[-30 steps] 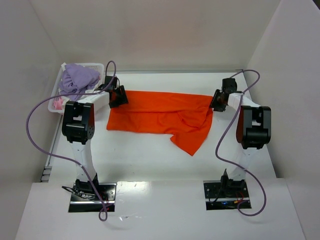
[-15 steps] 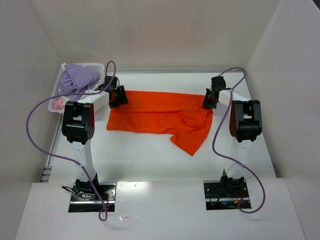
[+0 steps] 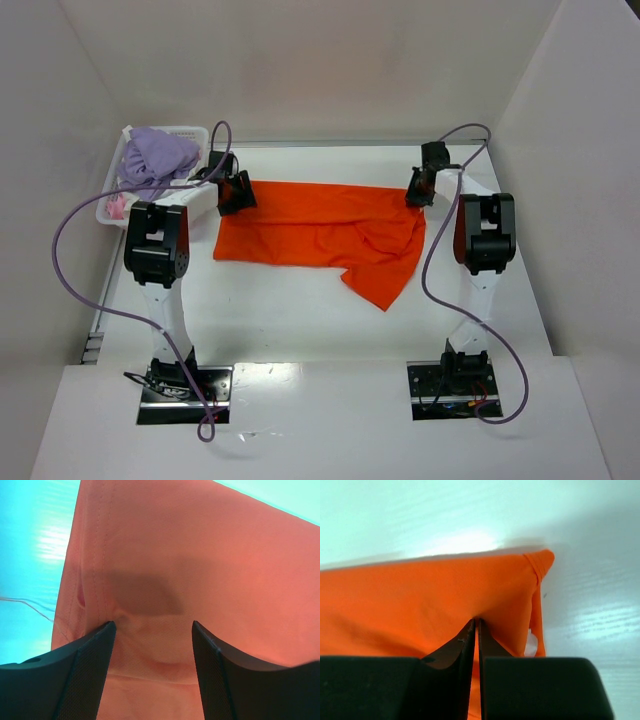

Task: Fold and stack the t-shirts
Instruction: Fold the flattened tshirt in 1/3 of the way

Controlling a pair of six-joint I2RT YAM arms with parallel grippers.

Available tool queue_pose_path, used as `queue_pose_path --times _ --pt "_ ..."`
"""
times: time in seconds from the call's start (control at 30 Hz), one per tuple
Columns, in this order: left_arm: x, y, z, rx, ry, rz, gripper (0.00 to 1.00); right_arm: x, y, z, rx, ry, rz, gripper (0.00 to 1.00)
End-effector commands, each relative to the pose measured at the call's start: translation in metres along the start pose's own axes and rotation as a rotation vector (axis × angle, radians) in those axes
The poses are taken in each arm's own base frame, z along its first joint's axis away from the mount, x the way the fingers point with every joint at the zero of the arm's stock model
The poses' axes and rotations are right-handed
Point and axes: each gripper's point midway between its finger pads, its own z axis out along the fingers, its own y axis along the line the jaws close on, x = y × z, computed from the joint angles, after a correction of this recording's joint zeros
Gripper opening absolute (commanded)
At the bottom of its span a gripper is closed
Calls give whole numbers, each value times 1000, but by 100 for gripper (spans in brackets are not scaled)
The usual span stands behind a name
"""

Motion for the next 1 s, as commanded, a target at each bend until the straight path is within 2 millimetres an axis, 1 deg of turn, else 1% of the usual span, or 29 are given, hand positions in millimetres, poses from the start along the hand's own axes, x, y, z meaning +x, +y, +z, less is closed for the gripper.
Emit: queue_pose_path --times 0.0,0.03,0.07,0.13,0.17,0.2,0.27,0.3,0.37,0.4,0.43,0.47,0.5,0.53,0.6,0.7,0.73,0.77,0.8,0.83,0.87,0.9,0.93,0.97 --pt "14 4 11 2 63 10 71 -7 -5 9 44 5 -23 10" --pt "17 4 14 6 75 9 71 -7 -5 11 47 11 -23 10" --pt "13 2 13 11 66 18 71 -12 -4 15 44 4 -32 10" --pt "15 3 13 7 74 18 71 -13 -4 19 46 10 -32 10" --pt "15 3 13 7 74 18 71 -21 -1 19 40 -6 -32 9" --pt "15 3 13 7 74 18 71 -15 -3 26 49 17 -32 9" --pt "11 2 12 11 66 28 71 -22 -1 29 45 9 -41 9" --pt "11 2 12 11 65 28 71 -17 -3 36 53 30 -41 8" --pt "11 2 12 11 65 28 71 -19 -2 40 52 26 -41 8" --pt "11 2 12 11 65 28 71 -26 0 39 47 12 -41 7" --pt "11 2 12 11 65 28 71 -20 -2 44 52 26 -41 7" --pt "11 2 12 11 65 28 72 -27 1 46 47 12 -41 7" --pt "7 0 8 16 54 38 72 -31 2 44 44 6 -41 7" --pt "7 0 8 16 54 38 72 -35 1 46 55 0 -41 7" --pt "4 -1 5 20 46 38 72 -42 4 44 49 -17 -41 7" --pt "6 0 5 16 54 38 72 -58 10 40 36 -53 -51 7" --pt "6 0 5 17 54 47 72 -59 11 38 36 -52 -51 7" --pt "2 -2 4 21 44 47 72 -61 12 40 35 -56 -51 7" --pt "2 -2 4 21 44 47 72 -61 12 40 34 -56 -51 7" --pt "2 -2 4 21 44 47 72 -65 13 36 31 -64 -51 7" --pt "-2 -5 3 33 38 48 72 -63 12 34 33 -60 -60 7" --pt "-2 -5 3 33 38 48 72 -70 13 27 35 -87 -60 7" --pt "-8 -10 -2 49 24 58 72 -70 13 23 34 -88 -60 7" --pt "-9 -10 -2 49 24 58 72 -70 13 20 33 -94 -71 7"
